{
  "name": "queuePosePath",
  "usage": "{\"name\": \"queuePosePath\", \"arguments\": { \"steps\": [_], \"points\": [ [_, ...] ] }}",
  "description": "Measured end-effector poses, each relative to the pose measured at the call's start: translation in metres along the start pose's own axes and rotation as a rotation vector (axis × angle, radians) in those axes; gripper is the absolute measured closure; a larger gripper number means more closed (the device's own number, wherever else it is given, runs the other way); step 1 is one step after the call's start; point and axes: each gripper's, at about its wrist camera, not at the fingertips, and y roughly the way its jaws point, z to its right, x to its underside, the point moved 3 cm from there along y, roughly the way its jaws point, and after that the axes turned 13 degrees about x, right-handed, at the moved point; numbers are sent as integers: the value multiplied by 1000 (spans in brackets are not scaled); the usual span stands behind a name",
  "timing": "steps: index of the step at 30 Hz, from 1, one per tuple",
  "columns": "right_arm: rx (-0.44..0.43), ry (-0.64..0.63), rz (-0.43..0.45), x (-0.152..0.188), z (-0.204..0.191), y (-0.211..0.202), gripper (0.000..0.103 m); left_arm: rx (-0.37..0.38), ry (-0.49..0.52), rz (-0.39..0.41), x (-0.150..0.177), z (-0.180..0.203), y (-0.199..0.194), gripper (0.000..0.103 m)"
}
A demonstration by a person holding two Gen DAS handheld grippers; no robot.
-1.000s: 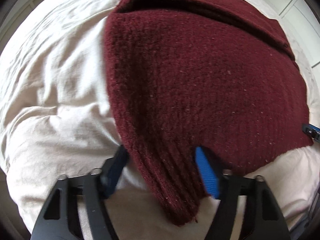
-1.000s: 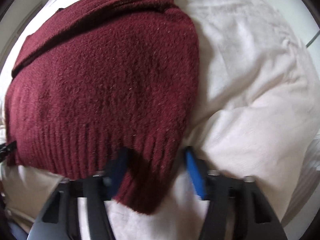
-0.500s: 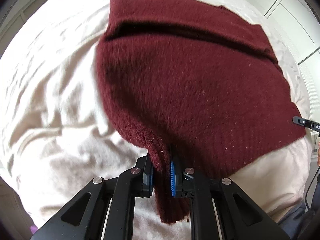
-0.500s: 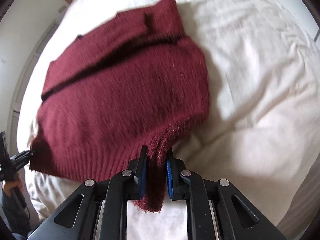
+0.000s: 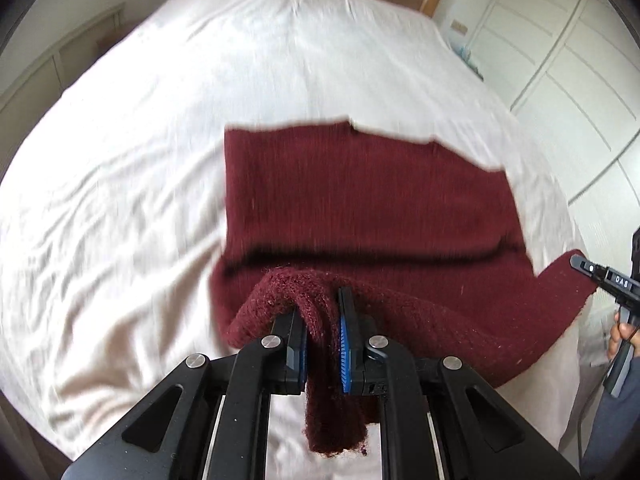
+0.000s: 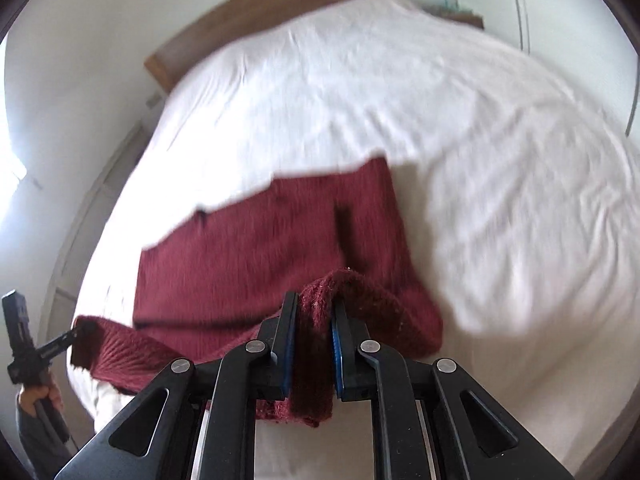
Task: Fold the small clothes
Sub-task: 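Grasp the sweater hem with both grippers and lift it toward the collar, then lay the hem over the collar and open both grippers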
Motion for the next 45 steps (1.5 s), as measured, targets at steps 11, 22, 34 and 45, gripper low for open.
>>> {"name": "queuePosePath", "arguments": {
  "steps": [11,22,34,45],
  "points": [
    [49,-34,57,-95,-24,32,89,-62,-21,99,-111,-47,16,93],
    [187,-158,-141,-90,-39,141,89,-202,-23,-58,-111,-85,110,93],
    [196,-148,-152,-87,-36,151,48,-228,-49,-79,-103,-99,133,78],
    [168,-280,-33,-83,-79,108,16,-152,26,19,-116,-42,98,16]
  ]
}}
